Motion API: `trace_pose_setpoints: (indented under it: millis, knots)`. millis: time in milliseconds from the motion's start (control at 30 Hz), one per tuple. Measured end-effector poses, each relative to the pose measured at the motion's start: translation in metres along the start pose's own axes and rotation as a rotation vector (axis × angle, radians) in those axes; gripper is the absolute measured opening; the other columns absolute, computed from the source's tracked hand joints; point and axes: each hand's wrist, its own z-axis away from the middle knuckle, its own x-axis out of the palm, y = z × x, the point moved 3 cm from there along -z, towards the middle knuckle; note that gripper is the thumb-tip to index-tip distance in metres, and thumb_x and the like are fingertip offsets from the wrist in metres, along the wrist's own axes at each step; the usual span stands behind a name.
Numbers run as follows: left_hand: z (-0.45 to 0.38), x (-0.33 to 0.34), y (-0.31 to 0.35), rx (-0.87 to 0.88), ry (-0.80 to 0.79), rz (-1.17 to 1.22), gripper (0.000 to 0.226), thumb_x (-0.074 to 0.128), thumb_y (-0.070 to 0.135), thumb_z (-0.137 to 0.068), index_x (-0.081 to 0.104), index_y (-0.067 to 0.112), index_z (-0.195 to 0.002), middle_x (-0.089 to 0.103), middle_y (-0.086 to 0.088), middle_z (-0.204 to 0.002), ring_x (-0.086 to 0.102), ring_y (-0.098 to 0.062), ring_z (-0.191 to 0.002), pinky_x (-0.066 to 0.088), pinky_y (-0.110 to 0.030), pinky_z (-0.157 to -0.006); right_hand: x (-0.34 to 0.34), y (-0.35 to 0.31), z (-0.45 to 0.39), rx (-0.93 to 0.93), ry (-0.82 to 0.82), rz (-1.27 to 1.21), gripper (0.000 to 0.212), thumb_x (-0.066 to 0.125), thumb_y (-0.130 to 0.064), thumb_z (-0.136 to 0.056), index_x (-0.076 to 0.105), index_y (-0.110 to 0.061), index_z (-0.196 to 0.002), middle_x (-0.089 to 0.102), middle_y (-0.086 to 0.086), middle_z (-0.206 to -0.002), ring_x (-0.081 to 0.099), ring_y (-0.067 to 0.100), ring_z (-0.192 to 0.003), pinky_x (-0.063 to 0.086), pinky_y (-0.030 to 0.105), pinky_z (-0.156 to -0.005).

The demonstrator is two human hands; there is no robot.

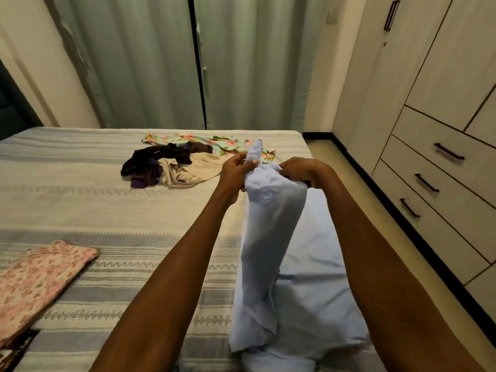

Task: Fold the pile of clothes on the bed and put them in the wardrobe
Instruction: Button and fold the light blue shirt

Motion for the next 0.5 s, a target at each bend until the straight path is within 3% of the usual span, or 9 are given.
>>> trace_pose_setpoints:
  millis: [33,100,233,300,400,500]
  knots:
    - [-0.001,0.005,-0.001,0.000,0.001,-0.016,0.018,0.071,0.018,-0.090,0.068,0.011,-0.106,0.069,-0.016,-0.093,0.061,-0.028,-0.071,0.048,-0.029,-0.051,-0.006,0.003,0.001,-0.010,0.016,0.010,0.025,0.061,-0.023,-0.095,0.065,-0.008,-0.114,0.066,0.007,-0.102,0.060,0.015,-0.077,0.048,0.022,-0.056]
    - [-0.007,0.012,-0.004,0.013,0.037,-0.047,0.025,0.070,0.016,-0.091,0.067,0.003,-0.112,0.068,-0.016,-0.090,0.057,-0.025,-0.063,0.042,-0.023,-0.043,-0.012,0.011,-0.009,-0.040,0.114,-0.049,0.022,0.061,-0.019,-0.091,0.068,-0.005,-0.106,0.066,0.009,-0.097,0.058,0.019,-0.076,0.045,0.025,-0.059]
    - [-0.018,0.016,-0.015,0.010,0.090,-0.107,0.026,0.067,0.010,-0.092,0.068,0.002,-0.116,0.071,-0.006,-0.099,0.067,-0.007,-0.075,0.050,-0.014,-0.058,-0.005,0.028,-0.039,-0.121,0.391,-0.208,0.010,0.058,-0.017,-0.089,0.067,-0.013,-0.093,0.067,0.014,-0.096,0.063,0.032,-0.087,0.050,0.035,-0.066]
    - [-0.029,0.015,-0.030,-0.022,0.094,-0.122,0.021,0.066,0.010,-0.093,0.069,0.006,-0.114,0.072,-0.007,-0.104,0.070,-0.016,-0.088,0.056,-0.020,-0.069,0.004,0.038,-0.055,-0.118,0.453,-0.223,0.019,0.057,-0.023,-0.092,0.066,-0.015,-0.106,0.068,0.013,-0.106,0.064,0.034,-0.095,0.058,0.043,-0.077]
    - [-0.050,0.013,-0.053,0.000,0.102,-0.190,0.015,0.064,0.018,-0.095,0.071,0.013,-0.108,0.073,-0.007,-0.104,0.069,-0.027,-0.099,0.058,-0.041,-0.083,0.016,0.054,-0.084,-0.150,0.508,-0.219,0.032,0.054,-0.030,-0.097,0.062,-0.015,-0.124,0.067,0.012,-0.122,0.062,0.035,-0.108,0.051,0.043,-0.091]
    - [-0.081,0.017,-0.070,0.055,0.139,-0.277,0.025,0.064,0.025,-0.095,0.071,0.011,-0.114,0.073,-0.005,-0.108,0.069,-0.021,-0.101,0.057,-0.037,-0.086,0.020,0.067,-0.122,-0.174,0.548,-0.231,0.034,0.050,-0.033,-0.101,0.059,-0.014,-0.128,0.065,0.012,-0.125,0.060,0.037,-0.112,0.048,0.041,-0.090]
